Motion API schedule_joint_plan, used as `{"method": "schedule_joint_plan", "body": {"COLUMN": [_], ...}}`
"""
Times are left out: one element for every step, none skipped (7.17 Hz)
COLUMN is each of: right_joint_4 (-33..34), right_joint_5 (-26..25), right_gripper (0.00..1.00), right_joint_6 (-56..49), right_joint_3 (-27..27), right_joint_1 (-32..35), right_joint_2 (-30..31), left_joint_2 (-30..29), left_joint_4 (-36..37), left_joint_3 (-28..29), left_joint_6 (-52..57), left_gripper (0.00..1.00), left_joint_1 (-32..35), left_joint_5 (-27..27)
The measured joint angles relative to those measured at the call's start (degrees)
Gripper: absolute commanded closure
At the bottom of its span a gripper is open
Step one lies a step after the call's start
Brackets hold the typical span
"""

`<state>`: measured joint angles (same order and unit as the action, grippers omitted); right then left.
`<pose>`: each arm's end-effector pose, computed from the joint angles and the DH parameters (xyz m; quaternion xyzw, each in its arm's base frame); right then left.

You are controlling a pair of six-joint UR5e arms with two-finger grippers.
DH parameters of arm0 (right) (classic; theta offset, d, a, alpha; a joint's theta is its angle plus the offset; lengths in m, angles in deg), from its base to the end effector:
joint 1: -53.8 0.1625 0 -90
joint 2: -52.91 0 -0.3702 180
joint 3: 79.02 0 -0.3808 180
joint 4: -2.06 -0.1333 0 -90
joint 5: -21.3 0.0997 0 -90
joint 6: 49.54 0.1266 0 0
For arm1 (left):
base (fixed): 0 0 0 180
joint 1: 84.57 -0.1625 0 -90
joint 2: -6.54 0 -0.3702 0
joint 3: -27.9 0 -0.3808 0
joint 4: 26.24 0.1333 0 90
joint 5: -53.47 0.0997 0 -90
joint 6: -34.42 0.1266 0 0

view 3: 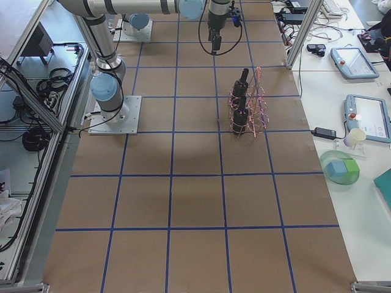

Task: Place wine into wine basket
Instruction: 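Close the left gripper on the bottle neck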

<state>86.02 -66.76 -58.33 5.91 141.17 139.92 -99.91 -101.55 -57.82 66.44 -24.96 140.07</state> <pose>0.1149 -0.4964 0.4129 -0.0531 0.9978 0.0327 0.0203 0.1731 -0.5735 0.3154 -0.0149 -0.9992 0.0342 0.0140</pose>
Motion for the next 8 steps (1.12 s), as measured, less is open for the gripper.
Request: {"method": "schedule_joint_plan", "body": {"right_joint_4": [-0.02, -0.02, -0.02, -0.05, -0.08, -0.10, -0.09, -0.06], "right_joint_5": [-0.02, -0.04, -0.03, -0.03, -0.04, -0.04, -0.07, -0.08], "right_gripper": [0.00, 0.00, 0.00, 0.00, 0.00, 0.00, 0.00, 0.00], "right_joint_6": [0.00, 0.00, 0.00, 0.00, 0.00, 0.00, 0.02, 0.04], "right_joint_3": [0.03, 0.06, 0.06, 0.06, 0.10, 0.22, 0.53, 0.93], "right_joint_1": [0.00, 0.00, 0.01, 0.05, 0.07, 0.07, 0.04, 0.01], "right_joint_2": [0.00, -0.02, -0.03, -0.02, -0.01, 0.02, 0.13, 0.26], "left_joint_2": [-0.40, -0.46, -0.47, -0.49, -0.49, -0.49, -0.49, -0.50], "left_joint_4": [0.11, 0.14, 0.15, 0.15, 0.15, 0.11, -0.09, -0.36], "left_joint_3": [-0.04, -0.05, -0.06, -0.06, -0.07, -0.07, -0.10, -0.20], "left_joint_6": [-0.77, -1.78, -2.79, -3.73, -3.98, -3.96, -3.94, -3.94], "left_gripper": [0.16, 0.20, 0.22, 0.23, 0.23, 0.29, 0.37, 0.42], "left_joint_1": [0.58, 1.71, 2.78, 3.30, 3.43, 3.40, 3.36, 3.28], "left_joint_5": [0.10, 0.49, 1.55, 3.04, 3.96, 4.46, 5.06, 5.66]}}
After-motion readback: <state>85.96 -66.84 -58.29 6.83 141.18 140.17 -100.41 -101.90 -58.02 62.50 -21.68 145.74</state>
